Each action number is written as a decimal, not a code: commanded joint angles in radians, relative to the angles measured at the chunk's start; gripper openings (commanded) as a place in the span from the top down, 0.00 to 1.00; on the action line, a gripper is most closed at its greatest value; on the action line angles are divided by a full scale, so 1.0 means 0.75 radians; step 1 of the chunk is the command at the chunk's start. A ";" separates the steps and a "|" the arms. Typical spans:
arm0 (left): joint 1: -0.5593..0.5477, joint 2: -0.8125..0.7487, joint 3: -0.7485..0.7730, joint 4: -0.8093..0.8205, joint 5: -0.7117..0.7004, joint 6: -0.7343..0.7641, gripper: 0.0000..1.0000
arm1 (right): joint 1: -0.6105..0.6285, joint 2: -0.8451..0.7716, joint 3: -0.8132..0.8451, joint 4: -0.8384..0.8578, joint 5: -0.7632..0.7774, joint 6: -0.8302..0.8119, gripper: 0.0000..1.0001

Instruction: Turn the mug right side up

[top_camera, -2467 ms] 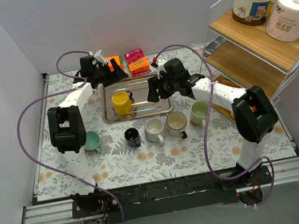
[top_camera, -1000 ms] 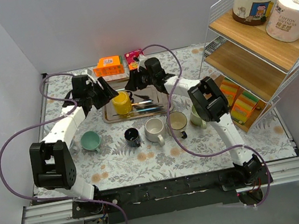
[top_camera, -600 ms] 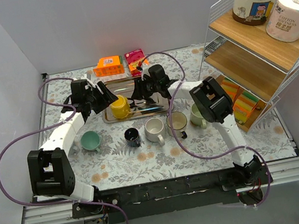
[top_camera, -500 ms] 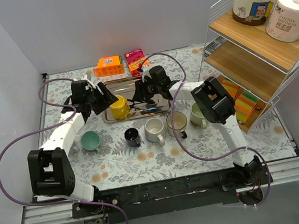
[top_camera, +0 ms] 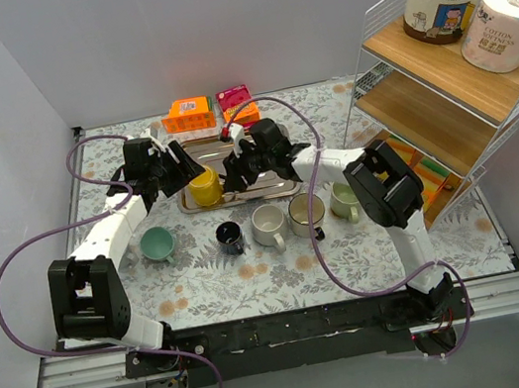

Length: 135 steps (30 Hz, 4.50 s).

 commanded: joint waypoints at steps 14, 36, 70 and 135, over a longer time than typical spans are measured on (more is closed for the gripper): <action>-0.004 -0.043 0.067 -0.051 -0.042 0.046 0.37 | 0.102 0.078 0.233 -0.093 0.282 -0.550 0.36; -0.004 -0.072 0.040 -0.116 -0.065 0.110 0.35 | 0.095 0.170 0.301 -0.101 0.127 -0.853 0.35; -0.004 -0.064 0.020 -0.108 -0.047 0.093 0.35 | 0.118 0.074 0.243 -0.064 0.229 -0.869 0.54; -0.004 -0.238 -0.083 -0.051 0.013 0.063 0.35 | 0.008 -0.076 0.213 0.028 0.508 0.308 0.99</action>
